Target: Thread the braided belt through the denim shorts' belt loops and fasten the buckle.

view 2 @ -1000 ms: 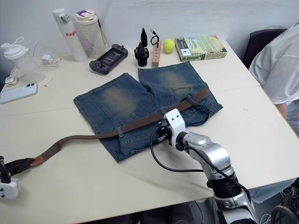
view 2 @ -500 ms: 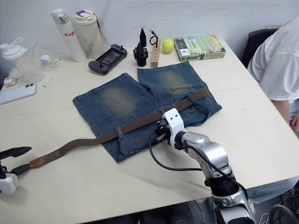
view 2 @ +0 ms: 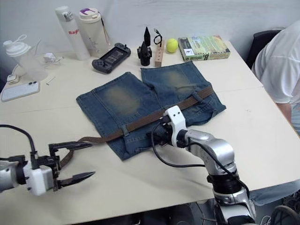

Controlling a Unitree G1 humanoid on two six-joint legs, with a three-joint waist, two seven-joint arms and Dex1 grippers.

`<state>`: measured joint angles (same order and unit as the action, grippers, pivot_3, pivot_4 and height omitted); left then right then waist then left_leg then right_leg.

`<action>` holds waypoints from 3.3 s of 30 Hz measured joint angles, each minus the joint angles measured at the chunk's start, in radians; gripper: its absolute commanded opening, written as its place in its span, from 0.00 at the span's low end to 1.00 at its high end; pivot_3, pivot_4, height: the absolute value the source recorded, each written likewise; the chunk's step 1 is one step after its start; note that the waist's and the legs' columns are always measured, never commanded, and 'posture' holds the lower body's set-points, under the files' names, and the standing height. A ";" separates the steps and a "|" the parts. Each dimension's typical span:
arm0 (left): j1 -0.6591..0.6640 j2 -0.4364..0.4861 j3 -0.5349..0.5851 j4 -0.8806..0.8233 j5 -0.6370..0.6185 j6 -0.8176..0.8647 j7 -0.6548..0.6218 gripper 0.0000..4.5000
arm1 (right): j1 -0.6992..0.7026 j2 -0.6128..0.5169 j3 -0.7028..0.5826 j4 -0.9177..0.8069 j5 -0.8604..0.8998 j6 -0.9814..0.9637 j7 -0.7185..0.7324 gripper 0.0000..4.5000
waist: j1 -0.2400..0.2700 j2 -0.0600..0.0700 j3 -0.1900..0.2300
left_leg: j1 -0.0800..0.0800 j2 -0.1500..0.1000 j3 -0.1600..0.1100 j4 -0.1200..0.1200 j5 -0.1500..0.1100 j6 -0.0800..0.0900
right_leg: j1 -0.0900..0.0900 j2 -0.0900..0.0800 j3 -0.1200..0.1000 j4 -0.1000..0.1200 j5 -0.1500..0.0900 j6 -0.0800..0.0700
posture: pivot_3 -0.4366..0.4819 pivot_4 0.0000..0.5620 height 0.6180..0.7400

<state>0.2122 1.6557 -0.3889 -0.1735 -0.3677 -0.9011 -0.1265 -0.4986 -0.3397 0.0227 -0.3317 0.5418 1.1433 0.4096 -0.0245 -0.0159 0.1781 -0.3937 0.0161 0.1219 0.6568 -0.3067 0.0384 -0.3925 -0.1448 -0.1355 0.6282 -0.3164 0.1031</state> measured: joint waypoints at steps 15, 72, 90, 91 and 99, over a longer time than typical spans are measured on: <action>-0.070 -0.464 0.182 -0.262 -0.296 0.607 -0.225 1.00 | 0.060 -0.283 -0.060 0.020 -0.060 -0.304 0.223 0.99 | -0.001 0.005 0.004 | 0.002 -0.001 0.003 -0.001 0.000 0.001 | 0.000 0.000 0.000 0.000 0.001 0.001 | 0.48 0.27 0.86; -0.531 -0.877 0.235 0.562 0.348 0.257 -0.643 0.28 | 0.161 -0.351 0.183 -0.039 -0.619 -0.392 0.360 0.29 | 0.019 0.008 0.001 | 0.007 0.001 -0.008 0.009 -0.003 0.001 | 0.015 -0.006 -0.016 -0.002 0.001 0.001 | 0.48 0.27 0.86; -0.552 -0.776 0.420 0.283 -0.175 1.042 -0.966 0.76 | -0.076 -0.465 -0.141 0.111 -0.239 -0.182 0.530 1.00 | 0.021 0.015 0.006 | 0.005 0.000 -0.011 0.010 -0.001 0.001 | 0.015 -0.003 -0.019 -0.001 0.001 0.000 | 0.48 0.27 0.86; -0.603 -0.780 0.422 0.339 -0.178 1.068 -0.984 0.76 | -0.132 -0.465 -0.147 0.164 -0.225 -0.153 0.527 1.00 | 0.022 0.015 0.006 | 0.005 0.000 -0.011 0.009 -0.001 0.002 | 0.015 -0.003 -0.020 -0.001 0.001 0.000 | 0.48 0.27 0.86; -0.981 -0.898 0.405 0.810 -0.107 1.194 -1.083 0.76 | -0.332 -0.397 -0.024 0.575 -0.240 -0.162 0.505 1.00 | 0.019 0.013 0.007 | -0.004 -0.004 -0.009 0.010 0.001 0.005 | 0.008 -0.004 -0.021 -0.001 0.002 0.003 | 0.48 0.27 0.86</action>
<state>-0.7692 0.7573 0.0165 0.6367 -0.4751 0.2929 -1.2098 -0.8304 -0.7364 -0.0017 0.2430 0.3021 0.9810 0.9145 -0.0056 -0.0028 0.1847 -0.3973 0.0125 0.1127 0.6672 -0.3058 0.0430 -0.3849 -0.1484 -0.1563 0.6274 -0.3141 0.1057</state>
